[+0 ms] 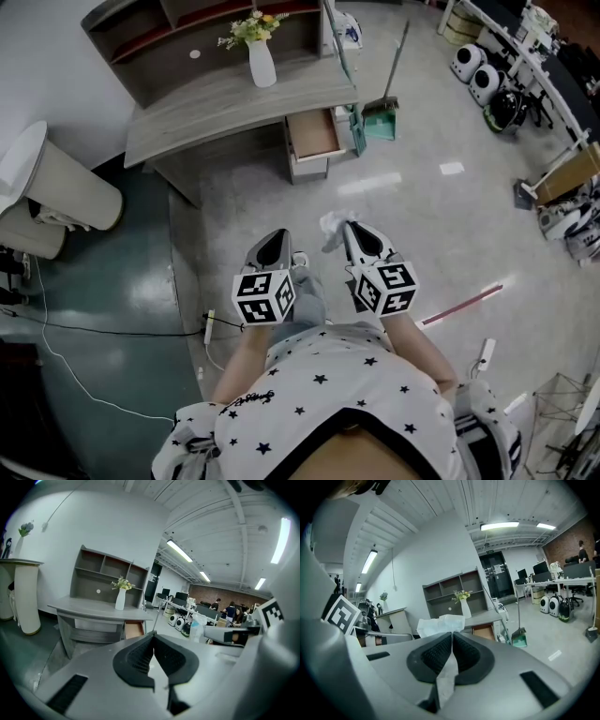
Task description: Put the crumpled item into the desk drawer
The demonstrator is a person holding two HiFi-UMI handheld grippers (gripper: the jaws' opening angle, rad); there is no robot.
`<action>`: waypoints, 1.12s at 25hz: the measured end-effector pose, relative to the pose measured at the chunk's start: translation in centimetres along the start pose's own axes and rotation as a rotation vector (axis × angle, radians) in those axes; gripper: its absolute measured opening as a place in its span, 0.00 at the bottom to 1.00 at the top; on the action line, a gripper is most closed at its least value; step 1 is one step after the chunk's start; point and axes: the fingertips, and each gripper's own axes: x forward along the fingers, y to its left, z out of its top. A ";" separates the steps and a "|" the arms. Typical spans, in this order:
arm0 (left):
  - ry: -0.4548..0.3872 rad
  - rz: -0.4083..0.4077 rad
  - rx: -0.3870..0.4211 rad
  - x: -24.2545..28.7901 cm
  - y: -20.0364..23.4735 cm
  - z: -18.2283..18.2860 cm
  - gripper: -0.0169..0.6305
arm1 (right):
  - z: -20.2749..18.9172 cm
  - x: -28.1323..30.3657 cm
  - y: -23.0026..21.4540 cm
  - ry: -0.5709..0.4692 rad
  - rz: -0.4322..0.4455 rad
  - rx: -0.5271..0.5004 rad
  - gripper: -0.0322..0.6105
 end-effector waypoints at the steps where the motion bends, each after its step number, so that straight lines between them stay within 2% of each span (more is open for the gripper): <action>1: 0.001 -0.002 -0.001 0.7 0.3 0.3 0.05 | 0.3 0.7 -0.3 -0.001 0.000 -0.003 0.05; 9: 0.008 -0.013 -0.015 6.7 3.7 3.2 0.05 | 2.7 7.7 -2.3 0.008 0.000 -0.021 0.05; 19: 0.012 -0.030 -0.003 14.4 8.6 8.5 0.05 | 7.2 17.5 -4.4 -0.008 -0.009 -0.024 0.05; 28: 0.040 -0.062 0.000 20.1 12.0 11.3 0.05 | 8.7 24.2 -6.0 0.009 -0.033 -0.014 0.05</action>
